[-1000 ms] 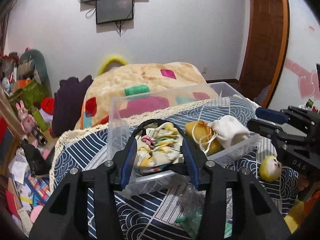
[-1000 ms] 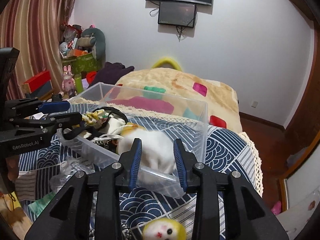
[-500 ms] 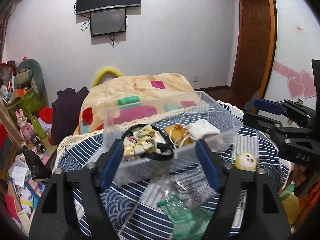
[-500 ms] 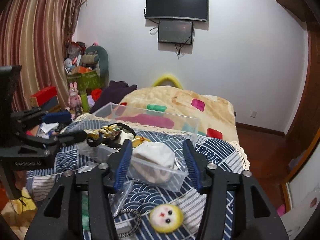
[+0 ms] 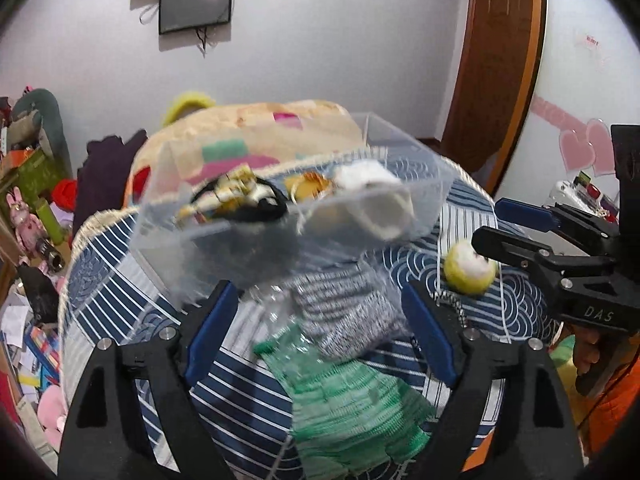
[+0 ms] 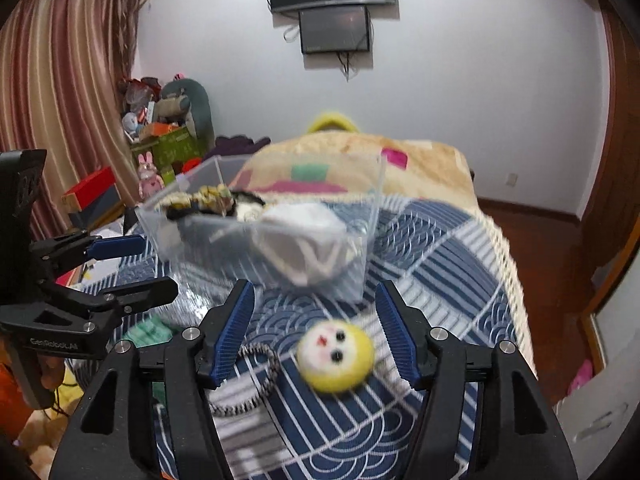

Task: Organize soft objects
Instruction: 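Grasp the yellow felt ball with the right gripper while the left grasps the bagged grey sock, then place the felt ball in the box with the right gripper while the left drops the bagged sock in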

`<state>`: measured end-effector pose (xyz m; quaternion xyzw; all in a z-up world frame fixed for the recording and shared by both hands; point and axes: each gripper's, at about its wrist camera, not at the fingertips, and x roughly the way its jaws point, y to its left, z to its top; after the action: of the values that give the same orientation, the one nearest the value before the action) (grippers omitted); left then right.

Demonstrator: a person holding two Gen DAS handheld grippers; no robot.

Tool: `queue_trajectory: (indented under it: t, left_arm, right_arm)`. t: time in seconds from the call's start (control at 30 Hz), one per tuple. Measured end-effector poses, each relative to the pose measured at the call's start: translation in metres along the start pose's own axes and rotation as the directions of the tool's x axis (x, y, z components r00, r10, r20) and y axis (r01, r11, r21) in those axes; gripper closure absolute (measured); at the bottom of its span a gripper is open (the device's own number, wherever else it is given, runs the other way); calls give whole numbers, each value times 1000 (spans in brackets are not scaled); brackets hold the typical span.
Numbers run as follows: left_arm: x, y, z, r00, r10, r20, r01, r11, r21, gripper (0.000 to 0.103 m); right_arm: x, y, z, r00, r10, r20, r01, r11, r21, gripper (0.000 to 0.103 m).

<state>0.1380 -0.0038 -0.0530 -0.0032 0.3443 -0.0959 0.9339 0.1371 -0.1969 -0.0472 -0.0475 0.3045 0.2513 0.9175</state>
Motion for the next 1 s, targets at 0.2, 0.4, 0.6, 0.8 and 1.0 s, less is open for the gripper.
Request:
queue_trajectory:
  t: [0.2, 0.4, 0.6, 0.8, 1.0]
  left_arm:
    - [21, -3, -10, 998, -32, -62, 31, 999, -22, 17]
    - [43, -11, -15, 993, -42, -108, 40, 999, -18, 17]
    - [45, -13, -15, 995, -54, -86, 52, 998, -20, 34]
    - [39, -10, -19, 995, -79, -66, 78, 997, -25, 53]
    - [31, -10, -22, 997, -66, -39, 66, 998, -8, 61]
  right_arm:
    - [7, -7, -19, 999, -17, -48, 18, 1000, 23, 44]
    - [13, -6, -29, 996, -18, -85, 20, 1000, 18, 44]
    - [12, -9, -32, 996, -17, -86, 19, 999, 28, 45]
    - [14, -9, -34, 996, -19, -87, 22, 999, 26, 60]
    - [10, -8, -34, 997, -31, -76, 32, 999, 19, 62]
